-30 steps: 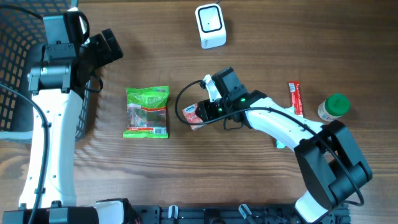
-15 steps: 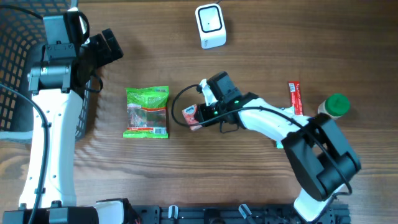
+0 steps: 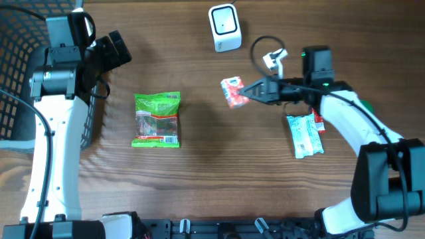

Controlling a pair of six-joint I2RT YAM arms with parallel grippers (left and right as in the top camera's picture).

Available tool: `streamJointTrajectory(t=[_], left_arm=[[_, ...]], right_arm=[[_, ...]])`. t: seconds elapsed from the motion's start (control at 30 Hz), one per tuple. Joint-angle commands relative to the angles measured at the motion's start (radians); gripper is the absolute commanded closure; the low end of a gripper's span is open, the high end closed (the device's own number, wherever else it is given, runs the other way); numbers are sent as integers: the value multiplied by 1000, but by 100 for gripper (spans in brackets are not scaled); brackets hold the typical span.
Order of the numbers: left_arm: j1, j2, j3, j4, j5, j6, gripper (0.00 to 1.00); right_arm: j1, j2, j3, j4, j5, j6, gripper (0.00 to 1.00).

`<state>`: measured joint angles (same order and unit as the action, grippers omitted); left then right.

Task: Scan the item barcode
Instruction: 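Carry the tissue pack with the right gripper up toward the white scanner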

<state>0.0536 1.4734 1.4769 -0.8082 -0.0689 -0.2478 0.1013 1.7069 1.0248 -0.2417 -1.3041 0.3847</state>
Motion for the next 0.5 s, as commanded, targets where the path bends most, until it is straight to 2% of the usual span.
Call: streamJointTrajectory(t=[0.0, 0.13, 0.3, 0.37, 0.47], left_arm=[[3, -7, 8, 2, -3, 9, 0], [4, -7, 8, 2, -3, 9, 0], [3, -7, 8, 3, -3, 9, 0], [4, -7, 8, 3, -3, 9, 0], [3, -7, 8, 3, -3, 9, 0]], right_arm=[[-45, -9, -5, -3, -319, -8, 96], [-56, -17, -5, -2, -319, 30, 96], [-56, -34, -5, 2, -315, 10, 96], [-48, -34, -5, -45, -94, -64, 96], [34, -33, -5, -219, 648, -67, 96]])
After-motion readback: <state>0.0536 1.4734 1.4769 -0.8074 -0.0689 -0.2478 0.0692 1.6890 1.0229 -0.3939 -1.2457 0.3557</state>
